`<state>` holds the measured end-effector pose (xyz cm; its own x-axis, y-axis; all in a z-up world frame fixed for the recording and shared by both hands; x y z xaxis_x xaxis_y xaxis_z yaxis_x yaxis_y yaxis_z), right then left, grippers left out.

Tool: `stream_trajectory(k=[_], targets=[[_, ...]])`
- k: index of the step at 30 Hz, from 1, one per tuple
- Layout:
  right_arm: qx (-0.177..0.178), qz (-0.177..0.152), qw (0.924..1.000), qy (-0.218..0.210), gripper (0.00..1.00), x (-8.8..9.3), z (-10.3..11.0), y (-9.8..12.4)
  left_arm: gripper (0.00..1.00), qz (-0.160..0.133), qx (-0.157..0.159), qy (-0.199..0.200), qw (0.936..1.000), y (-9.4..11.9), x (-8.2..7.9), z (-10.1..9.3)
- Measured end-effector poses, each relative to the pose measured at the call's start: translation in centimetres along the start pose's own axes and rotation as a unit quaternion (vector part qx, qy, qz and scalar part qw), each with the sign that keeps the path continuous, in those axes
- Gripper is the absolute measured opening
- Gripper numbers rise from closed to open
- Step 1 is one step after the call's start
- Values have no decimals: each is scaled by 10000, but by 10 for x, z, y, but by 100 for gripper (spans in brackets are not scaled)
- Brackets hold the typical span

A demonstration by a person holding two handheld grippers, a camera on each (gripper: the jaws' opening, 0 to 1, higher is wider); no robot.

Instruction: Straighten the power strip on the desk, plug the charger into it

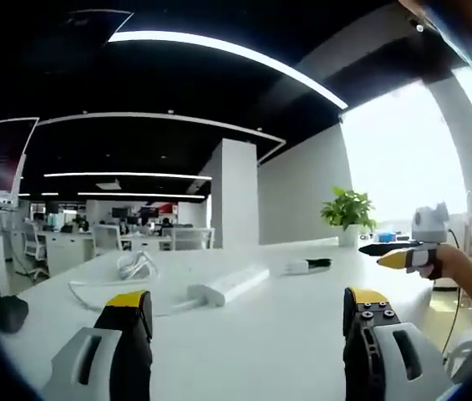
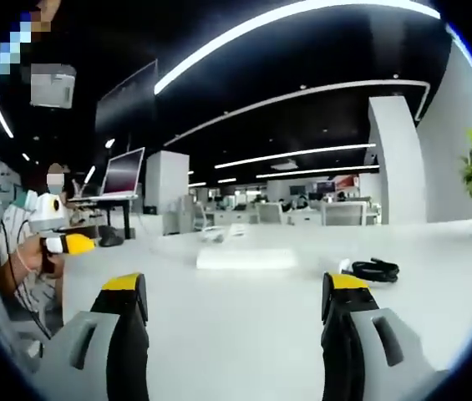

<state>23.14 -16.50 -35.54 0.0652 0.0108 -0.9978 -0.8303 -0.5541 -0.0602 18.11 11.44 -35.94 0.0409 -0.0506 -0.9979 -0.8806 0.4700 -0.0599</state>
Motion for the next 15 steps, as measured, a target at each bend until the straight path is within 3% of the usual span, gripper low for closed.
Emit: stream_trajectory(k=[6,9,15], targets=[[-207,-29,9998,7,85,-4,-4,-13,98,-126,411,-81,9990,-14,-12,-3],[-374,8,9989,277,85,-5,-4,-22,98,-180,432,-191,9987,-22,-16,0],[-561,-58,9978,334,85,-8,-6,-43,99,-263,382,-138,9988,-39,-20,8]])
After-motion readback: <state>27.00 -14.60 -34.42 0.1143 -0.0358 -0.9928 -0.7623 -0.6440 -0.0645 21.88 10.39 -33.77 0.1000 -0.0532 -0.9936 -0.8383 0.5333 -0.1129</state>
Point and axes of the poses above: the point that each gripper's makers call its tool centre point, and the gripper's own axes: y roughly backward along the fingers, z roughly to its left, x roughly out of its underside, the point moved 2 cm from there along y, roughly backward along the fingers, and after that the axes turned 3 degrees about x, right-handed, at the moved point
